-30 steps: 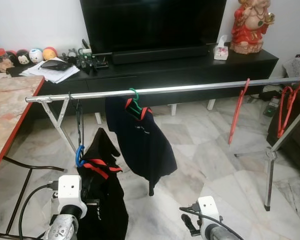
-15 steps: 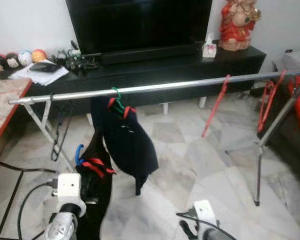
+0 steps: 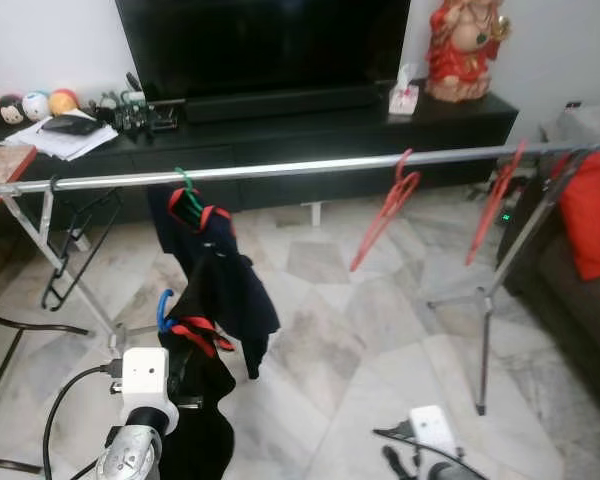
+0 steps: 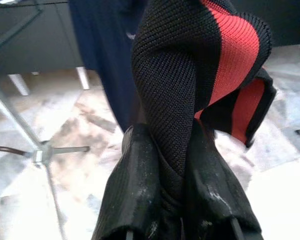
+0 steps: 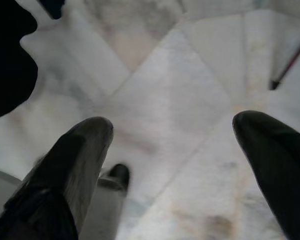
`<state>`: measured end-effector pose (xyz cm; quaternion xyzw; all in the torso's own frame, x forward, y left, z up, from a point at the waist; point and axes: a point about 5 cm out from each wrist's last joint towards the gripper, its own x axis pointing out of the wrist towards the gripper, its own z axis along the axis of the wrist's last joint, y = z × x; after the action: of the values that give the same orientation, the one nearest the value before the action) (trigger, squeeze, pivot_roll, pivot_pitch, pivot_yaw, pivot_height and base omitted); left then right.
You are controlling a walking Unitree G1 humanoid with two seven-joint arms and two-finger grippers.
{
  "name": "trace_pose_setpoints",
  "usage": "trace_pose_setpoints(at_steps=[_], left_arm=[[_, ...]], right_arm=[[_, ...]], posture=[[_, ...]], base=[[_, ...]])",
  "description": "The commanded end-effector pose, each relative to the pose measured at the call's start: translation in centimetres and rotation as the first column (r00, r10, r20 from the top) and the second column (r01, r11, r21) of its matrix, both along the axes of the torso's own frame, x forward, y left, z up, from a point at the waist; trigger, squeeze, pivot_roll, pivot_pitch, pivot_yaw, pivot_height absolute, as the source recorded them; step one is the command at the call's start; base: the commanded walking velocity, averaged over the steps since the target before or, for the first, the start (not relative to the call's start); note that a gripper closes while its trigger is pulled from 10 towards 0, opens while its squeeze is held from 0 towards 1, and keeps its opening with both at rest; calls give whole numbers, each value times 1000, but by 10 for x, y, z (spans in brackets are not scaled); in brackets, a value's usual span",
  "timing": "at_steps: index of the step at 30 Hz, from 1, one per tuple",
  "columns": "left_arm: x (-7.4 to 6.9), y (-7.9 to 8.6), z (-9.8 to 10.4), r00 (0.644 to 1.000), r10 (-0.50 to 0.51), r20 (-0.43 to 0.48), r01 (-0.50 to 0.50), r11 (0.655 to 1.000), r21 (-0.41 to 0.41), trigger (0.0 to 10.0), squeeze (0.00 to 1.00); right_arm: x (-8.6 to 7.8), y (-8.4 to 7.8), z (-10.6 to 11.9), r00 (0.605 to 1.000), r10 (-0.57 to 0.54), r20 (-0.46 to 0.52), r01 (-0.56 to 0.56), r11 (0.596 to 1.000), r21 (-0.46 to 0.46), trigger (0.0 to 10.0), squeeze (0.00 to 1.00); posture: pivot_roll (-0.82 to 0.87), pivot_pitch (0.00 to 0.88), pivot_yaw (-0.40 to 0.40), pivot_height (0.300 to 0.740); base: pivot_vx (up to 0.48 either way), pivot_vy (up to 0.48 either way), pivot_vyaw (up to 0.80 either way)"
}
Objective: Hang hanger
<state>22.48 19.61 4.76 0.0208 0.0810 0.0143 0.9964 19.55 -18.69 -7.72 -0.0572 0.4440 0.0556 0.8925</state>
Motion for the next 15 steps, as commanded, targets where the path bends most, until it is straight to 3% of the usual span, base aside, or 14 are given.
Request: trace_pose_setpoints(at_steps=[1,15], left_arm=[[2,3,8,999,5,34,-6,1000,15,10000,0],[2,2,7,999,17,30,-17,1000,15,10000,0]], right_arm=[[1,10,-1,1000,8,-3,-8,1000,26,10000,0],[3,11,0,1000,5,4,-5,999,31,10000,0]], posture=[[-128,0,20,740],[-126,0,16,740]], base=[[0,-435,0],[0,-434,0]])
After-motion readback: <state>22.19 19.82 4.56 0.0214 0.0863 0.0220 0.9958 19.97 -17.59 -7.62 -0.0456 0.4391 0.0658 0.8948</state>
